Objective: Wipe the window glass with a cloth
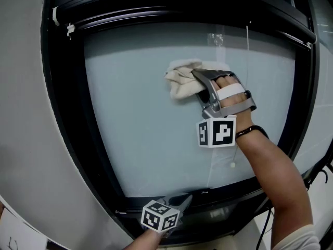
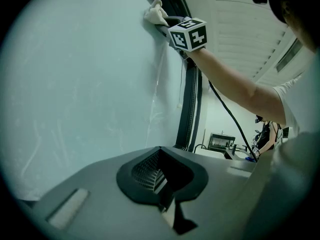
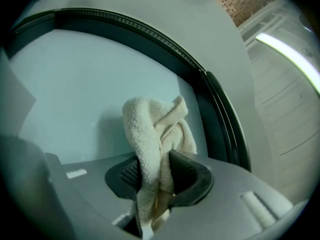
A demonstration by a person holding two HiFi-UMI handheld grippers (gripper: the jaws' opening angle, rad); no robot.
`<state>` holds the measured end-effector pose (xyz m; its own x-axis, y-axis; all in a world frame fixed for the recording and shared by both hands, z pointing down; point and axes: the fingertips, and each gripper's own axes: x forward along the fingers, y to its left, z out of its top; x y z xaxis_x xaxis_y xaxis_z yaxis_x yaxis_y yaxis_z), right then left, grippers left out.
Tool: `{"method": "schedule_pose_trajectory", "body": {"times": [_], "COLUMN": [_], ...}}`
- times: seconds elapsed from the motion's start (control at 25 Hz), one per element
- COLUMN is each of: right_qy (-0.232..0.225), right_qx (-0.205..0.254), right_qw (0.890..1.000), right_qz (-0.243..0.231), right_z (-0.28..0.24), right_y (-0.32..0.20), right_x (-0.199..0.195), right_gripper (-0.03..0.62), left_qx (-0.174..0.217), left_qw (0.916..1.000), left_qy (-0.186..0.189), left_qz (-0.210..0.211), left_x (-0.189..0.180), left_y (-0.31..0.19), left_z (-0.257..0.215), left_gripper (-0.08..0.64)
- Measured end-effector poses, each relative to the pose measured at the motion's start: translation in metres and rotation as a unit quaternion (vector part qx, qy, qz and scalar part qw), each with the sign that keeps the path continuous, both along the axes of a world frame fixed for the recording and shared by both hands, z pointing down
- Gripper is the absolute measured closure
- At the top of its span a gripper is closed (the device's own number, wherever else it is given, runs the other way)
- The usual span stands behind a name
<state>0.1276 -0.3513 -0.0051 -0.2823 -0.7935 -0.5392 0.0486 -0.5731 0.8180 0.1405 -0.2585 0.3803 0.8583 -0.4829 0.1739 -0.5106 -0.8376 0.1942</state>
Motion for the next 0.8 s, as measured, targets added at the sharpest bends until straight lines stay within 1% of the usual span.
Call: {"method": "schedule_pose_trajectory", "body": {"times": [0.28,0.8], "right_qy": [0.0,-0.005], "right_qx": [-0.009,-0.04], "right_qw": [1.0,0.999], "right_qz": [-0.01,-0.022], "right_z": [0.019,0.074], "right_y": [0.001,0.002], "right_x": [0.0,0.003], "right_gripper": [0.482,0.482], "left_qx": [-0.002,-0.013], "left_qw": [1.0,0.9996], "left_qy": [0.005,0.018], "left_qz": [-0.008,-0.019], "left_x": [0.002,0.006], "left_y": [0.0,0.004], "left_z": [0.003,0.012], "left_gripper": [0.545,0.543]}}
